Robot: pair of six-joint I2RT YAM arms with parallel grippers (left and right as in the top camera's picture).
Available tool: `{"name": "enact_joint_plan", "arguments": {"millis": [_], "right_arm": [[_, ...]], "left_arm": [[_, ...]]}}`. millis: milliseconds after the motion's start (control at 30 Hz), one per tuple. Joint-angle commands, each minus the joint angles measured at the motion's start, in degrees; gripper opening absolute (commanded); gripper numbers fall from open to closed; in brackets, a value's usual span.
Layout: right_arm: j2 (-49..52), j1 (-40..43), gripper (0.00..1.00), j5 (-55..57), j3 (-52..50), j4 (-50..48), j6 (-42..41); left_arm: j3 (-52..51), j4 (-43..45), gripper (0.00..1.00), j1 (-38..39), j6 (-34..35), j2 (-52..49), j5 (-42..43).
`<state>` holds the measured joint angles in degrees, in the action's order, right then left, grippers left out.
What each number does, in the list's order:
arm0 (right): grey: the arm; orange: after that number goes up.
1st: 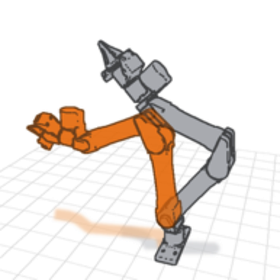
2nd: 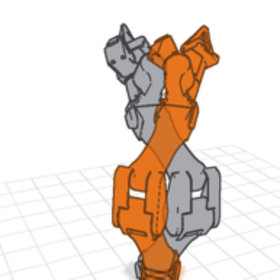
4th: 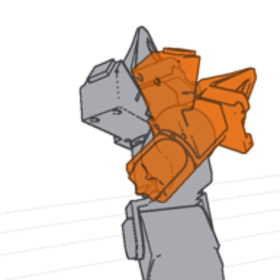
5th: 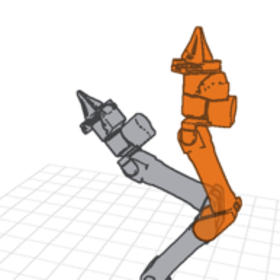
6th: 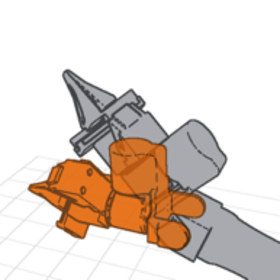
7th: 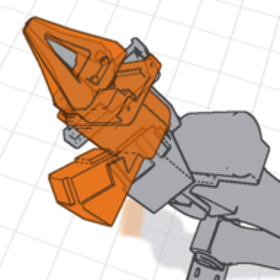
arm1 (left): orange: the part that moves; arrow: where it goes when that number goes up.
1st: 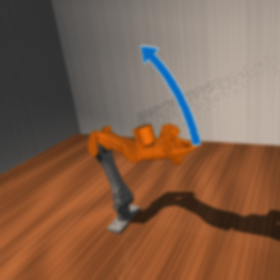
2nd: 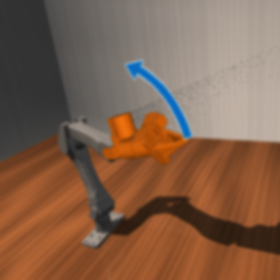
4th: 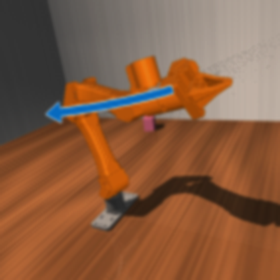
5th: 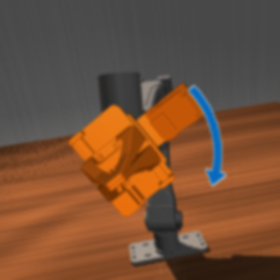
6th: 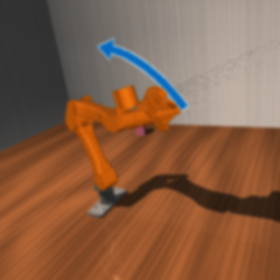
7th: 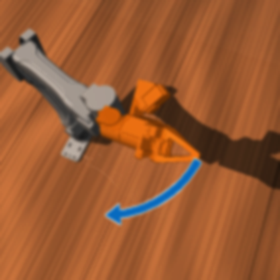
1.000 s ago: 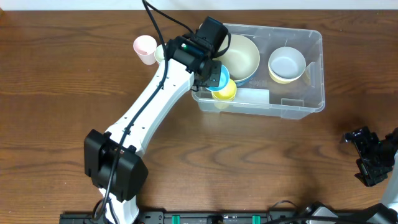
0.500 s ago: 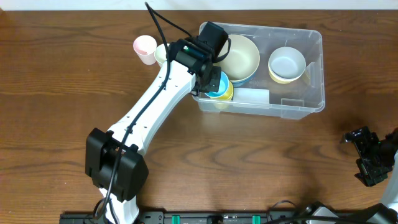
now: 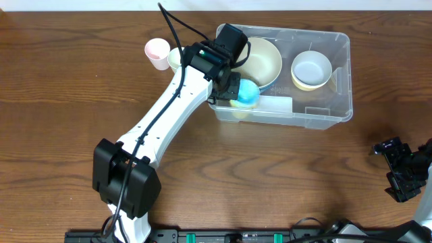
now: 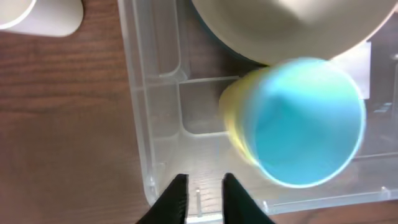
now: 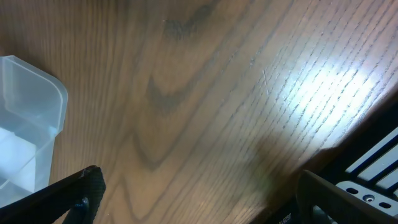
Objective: Pack container
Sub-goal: 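Lower the blue cup into the yellow cups and release, then move the left gripper back left to the white cup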
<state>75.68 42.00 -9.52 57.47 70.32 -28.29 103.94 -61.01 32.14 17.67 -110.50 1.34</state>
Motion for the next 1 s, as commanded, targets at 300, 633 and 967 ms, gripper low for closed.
{"name": "enact_joint_plan", "arguments": {"millis": [300, 633, 967], "right_arm": [[-0.7, 0.5, 0.99, -0.4, 0.0, -0.1, -0.8], [-0.7, 0.5, 0.99, -0.4, 0.0, -0.1, -0.8], [-0.7, 0.5, 0.99, -0.4, 0.0, -0.1, -0.8]], "left_arm": [[5.4, 1.5, 0.5, -6.4, 4.0, 3.4, 0.1], [4.6, 3.0, 0.75, -25.8, 6.6, 6.3, 1.6], [4.1, 6.1, 0.78, -28.1, 2.3, -4.7, 9.4]]}}
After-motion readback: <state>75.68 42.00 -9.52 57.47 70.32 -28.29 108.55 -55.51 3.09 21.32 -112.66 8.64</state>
